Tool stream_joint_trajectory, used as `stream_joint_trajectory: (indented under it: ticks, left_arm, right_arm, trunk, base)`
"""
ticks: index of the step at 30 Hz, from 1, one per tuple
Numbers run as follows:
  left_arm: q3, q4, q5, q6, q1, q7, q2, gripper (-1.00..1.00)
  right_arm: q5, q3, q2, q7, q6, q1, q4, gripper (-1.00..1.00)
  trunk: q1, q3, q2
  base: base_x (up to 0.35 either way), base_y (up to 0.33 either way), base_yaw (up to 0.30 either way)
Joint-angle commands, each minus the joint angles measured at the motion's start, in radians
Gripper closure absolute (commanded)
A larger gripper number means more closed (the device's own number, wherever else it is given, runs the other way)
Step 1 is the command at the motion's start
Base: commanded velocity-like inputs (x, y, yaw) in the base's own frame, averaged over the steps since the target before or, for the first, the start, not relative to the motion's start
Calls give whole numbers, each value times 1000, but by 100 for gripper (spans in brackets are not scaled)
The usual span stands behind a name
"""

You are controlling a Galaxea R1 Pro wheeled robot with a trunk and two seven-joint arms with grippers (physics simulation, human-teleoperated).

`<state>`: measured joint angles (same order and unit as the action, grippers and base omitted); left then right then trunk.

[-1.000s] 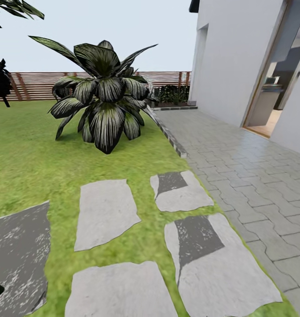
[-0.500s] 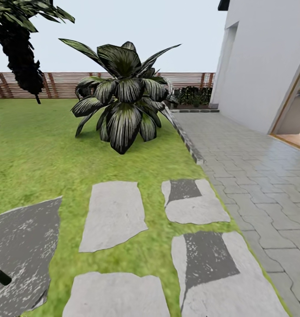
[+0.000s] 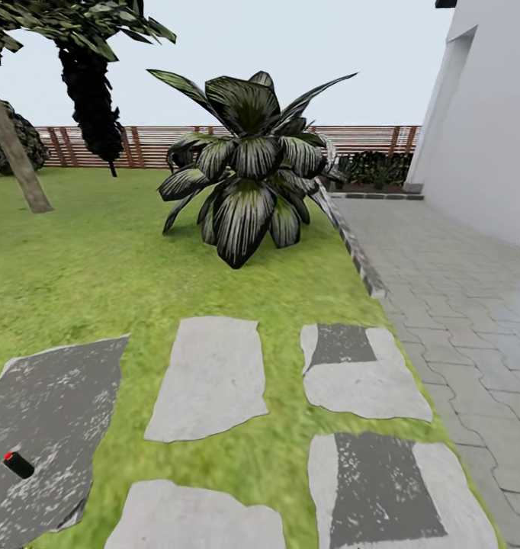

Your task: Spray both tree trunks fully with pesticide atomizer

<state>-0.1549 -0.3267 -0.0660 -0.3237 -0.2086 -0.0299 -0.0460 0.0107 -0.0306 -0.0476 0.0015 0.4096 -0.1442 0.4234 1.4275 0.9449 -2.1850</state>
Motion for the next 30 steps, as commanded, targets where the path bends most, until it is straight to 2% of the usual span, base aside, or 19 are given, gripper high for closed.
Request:
stream_joint_trajectory:
  ticks: [1,30]
  left_arm:
    - [0,0,0,0,0,0,0,-100]
    - [0,0,0,0,0,0,0,-100]
  right_arm:
    - [0,0,0,0,0,0,0,-100]
    - [0,0,0,0,0,0,0,-100]
  trunk:
    - [0,0,0]
    - [0,0,0]
  base:
    - [227,-206,278]
    - [233,-221,278]
